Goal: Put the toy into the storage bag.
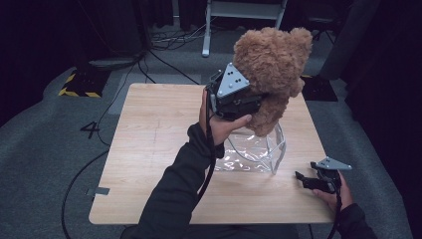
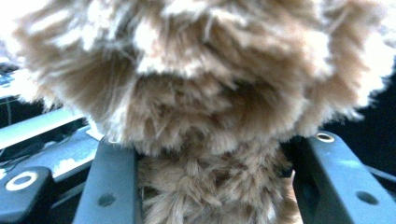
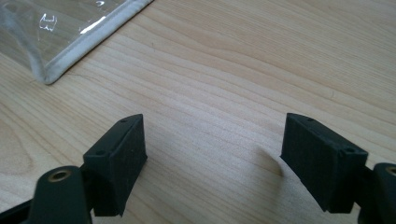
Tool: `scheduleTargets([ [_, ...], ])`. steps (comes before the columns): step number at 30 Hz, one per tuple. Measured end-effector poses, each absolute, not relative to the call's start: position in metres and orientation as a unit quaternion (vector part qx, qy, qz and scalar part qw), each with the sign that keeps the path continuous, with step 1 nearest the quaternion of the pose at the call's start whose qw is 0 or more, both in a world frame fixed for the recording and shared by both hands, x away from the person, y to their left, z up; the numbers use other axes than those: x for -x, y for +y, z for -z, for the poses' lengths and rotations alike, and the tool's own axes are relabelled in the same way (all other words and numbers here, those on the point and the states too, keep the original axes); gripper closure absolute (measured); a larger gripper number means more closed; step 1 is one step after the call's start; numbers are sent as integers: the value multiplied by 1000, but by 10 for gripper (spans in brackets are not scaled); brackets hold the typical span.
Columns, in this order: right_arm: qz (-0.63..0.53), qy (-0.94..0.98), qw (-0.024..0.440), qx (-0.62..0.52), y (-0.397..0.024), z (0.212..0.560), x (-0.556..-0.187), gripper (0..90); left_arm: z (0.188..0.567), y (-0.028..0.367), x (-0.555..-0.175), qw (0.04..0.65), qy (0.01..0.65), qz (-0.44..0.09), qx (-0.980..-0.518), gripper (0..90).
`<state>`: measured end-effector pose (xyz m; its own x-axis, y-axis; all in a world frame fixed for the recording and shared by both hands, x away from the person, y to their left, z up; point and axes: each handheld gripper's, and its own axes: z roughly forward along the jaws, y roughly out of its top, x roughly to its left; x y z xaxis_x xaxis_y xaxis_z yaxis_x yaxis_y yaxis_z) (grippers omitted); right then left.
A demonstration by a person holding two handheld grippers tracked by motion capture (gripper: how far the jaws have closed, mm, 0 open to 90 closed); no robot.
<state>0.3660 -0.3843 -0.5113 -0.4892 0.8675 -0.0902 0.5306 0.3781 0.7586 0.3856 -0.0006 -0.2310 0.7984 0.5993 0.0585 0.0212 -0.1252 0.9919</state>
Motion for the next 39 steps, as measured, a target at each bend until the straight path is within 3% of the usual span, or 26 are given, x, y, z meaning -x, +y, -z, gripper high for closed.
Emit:
scheduleTargets([
  [15, -343, 794, 242, -440, -385, 511, -366, 216, 266, -9, -390, 609, 231, -203, -731, 510],
  [32, -344, 793, 236, -444, -386, 511, -367, 215, 309, 26, -400, 589, 251, -137, -756, 499],
  [39, -345, 793, 232, -445, -386, 511, -368, 216, 302, 11, -399, 538, 231, -148, -797, 499],
])
